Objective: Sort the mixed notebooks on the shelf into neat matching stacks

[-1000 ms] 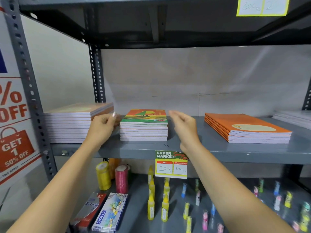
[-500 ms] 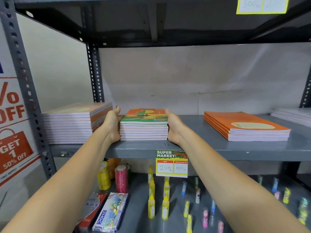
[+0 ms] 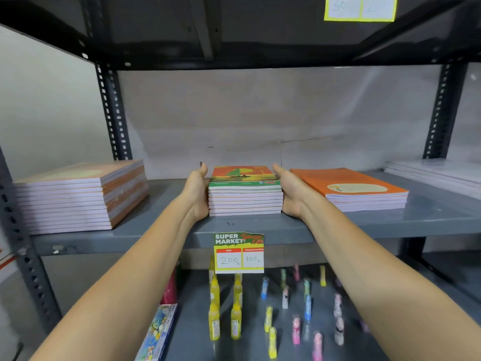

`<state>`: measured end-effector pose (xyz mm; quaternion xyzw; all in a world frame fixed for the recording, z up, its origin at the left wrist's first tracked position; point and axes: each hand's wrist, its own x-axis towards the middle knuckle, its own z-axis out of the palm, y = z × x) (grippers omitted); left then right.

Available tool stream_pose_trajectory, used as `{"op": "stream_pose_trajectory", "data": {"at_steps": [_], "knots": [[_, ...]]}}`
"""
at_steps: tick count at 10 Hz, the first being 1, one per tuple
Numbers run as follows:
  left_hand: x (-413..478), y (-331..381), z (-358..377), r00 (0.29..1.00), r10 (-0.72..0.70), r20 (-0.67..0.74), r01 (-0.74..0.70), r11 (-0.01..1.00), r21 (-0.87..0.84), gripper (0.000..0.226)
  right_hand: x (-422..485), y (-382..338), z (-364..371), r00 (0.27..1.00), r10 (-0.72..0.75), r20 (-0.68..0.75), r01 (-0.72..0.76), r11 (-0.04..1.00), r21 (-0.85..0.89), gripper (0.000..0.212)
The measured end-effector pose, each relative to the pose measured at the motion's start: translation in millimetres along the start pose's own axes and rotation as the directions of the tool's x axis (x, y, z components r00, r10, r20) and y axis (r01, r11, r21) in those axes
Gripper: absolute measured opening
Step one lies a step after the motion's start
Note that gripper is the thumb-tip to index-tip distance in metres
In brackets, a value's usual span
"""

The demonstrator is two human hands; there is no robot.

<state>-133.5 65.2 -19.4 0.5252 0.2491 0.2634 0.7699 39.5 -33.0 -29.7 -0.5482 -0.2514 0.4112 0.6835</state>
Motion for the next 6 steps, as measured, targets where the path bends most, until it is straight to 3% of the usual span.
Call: {"op": "stream_pose_trajectory", "data": {"at_steps": [4,5,6], "knots": [[3,-7,17,0.999,0.04,-0.027,-0.04,0.999,0.005,0.066,7,-2,-17,0.999,-0.015,-0.044,0.012,0.998,-0.066,0.062],[2,-7,17,0.997,0.043,-0.064,-0.041,0.999,0.036,0.066,42,6,-33,0.996,-0.025,-0.089,0.012,0.989,-0.148,0.108],[-4,-7,19,0.999,0.033,-0.029,-0.032,0.999,0.039,0.074,54,9,-35,1.0,0.008,-0.009,-0.009,0.988,-0.153,0.127]]}}
